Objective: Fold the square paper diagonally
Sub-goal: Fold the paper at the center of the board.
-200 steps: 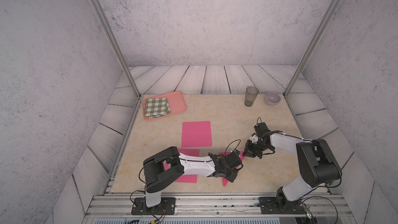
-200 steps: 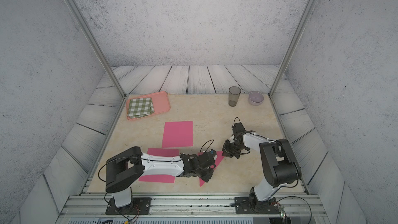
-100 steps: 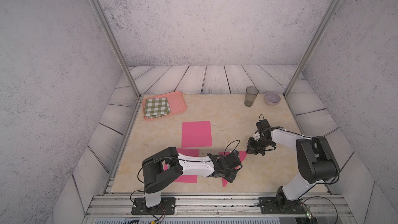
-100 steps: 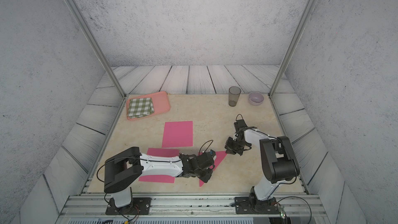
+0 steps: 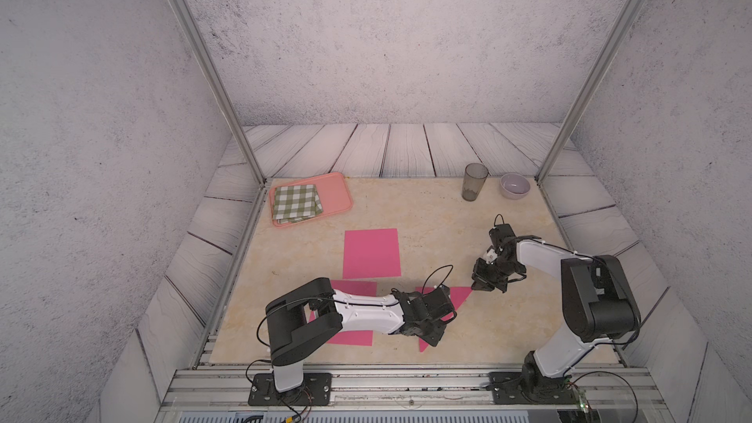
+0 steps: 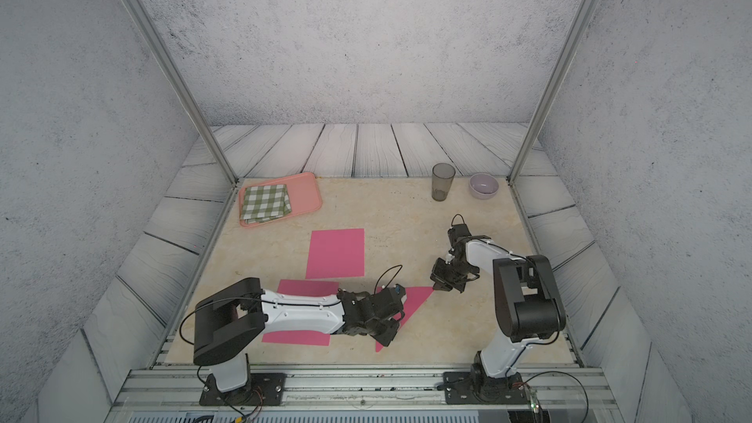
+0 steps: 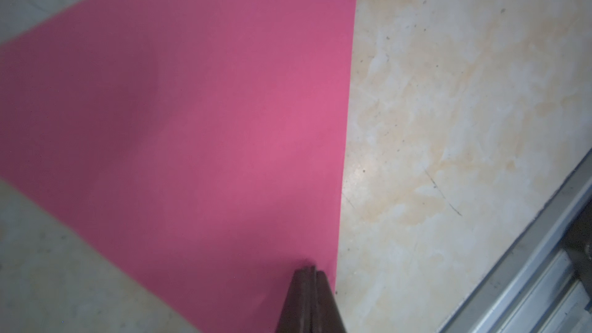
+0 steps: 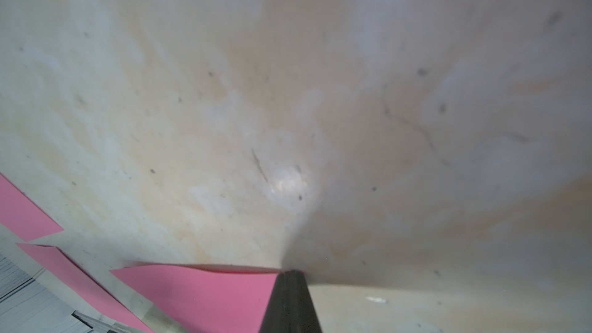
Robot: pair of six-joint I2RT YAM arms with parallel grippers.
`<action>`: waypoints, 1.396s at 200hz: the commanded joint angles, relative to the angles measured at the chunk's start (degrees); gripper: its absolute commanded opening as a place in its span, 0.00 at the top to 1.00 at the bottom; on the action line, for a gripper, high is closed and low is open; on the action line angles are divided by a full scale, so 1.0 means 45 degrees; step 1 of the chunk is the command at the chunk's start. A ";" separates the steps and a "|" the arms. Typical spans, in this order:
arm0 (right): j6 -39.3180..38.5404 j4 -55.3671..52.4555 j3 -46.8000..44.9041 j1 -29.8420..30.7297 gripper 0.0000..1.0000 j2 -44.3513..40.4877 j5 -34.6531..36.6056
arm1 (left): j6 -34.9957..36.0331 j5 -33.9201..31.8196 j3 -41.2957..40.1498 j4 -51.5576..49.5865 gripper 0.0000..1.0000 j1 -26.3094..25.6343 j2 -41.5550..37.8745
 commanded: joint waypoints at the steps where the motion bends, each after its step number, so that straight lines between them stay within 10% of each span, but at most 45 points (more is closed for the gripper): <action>1: -0.0290 -0.0391 0.0018 -0.0185 0.98 0.0369 0.0759 | 0.0235 -0.0120 -0.0170 -0.1161 1.00 -0.0063 -0.0198; 74: -0.0601 -0.0506 0.0248 -0.0399 0.98 -0.0086 0.0266 | 0.0690 -0.0015 0.0368 -0.1725 1.00 -0.0067 -0.0138; 155: -0.0273 -0.2228 0.0390 0.0047 0.87 -0.4937 -0.1704 | 0.1645 -0.0236 0.1065 -0.1806 1.00 -0.0080 -0.0097; 279: 0.1449 0.2638 -0.1659 0.2574 0.88 -0.0781 -0.1624 | 0.1885 -0.1040 -0.0171 -0.1094 1.00 -0.0142 -0.1742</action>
